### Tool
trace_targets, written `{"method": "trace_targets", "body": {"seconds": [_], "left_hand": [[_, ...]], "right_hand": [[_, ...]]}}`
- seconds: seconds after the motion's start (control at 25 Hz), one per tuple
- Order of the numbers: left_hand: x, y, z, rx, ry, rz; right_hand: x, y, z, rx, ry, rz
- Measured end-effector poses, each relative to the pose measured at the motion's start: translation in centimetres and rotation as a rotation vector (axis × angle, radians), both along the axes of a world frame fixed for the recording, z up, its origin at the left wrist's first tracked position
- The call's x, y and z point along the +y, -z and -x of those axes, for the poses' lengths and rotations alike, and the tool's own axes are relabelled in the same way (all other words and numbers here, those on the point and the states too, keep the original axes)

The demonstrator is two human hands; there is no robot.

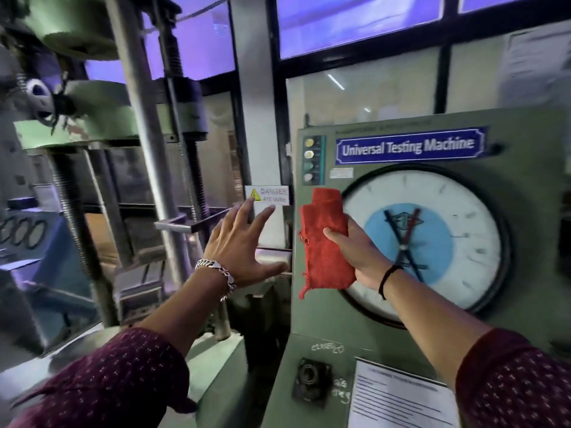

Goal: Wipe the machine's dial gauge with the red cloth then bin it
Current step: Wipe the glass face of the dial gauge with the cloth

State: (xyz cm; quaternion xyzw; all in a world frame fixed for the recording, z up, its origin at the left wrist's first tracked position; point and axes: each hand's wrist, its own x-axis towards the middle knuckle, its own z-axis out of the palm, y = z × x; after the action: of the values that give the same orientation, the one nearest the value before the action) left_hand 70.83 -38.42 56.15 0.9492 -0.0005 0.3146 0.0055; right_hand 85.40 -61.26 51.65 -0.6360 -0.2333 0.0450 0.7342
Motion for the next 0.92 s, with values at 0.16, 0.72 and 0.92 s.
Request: {"method": "trace_targets", "body": {"seconds": [0.16, 0.72, 0.92], "left_hand": [[-6.7, 0.6, -5.4, 0.026, 0.096, -0.013], [-17.1, 3.4, -20.3, 0.064, 0.348, -0.010], [-15.1, 5.2, -26.1, 0.096, 0.373, 0.037]], "right_hand": [[-8.8, 1.1, -2.6, 0.025, 0.154, 0.006], [-22.3, 4.4, -10.6, 0.003, 0.511, 0.066], [-22.2, 4.2, -14.8, -0.218, 0.836, 0.334]]}}
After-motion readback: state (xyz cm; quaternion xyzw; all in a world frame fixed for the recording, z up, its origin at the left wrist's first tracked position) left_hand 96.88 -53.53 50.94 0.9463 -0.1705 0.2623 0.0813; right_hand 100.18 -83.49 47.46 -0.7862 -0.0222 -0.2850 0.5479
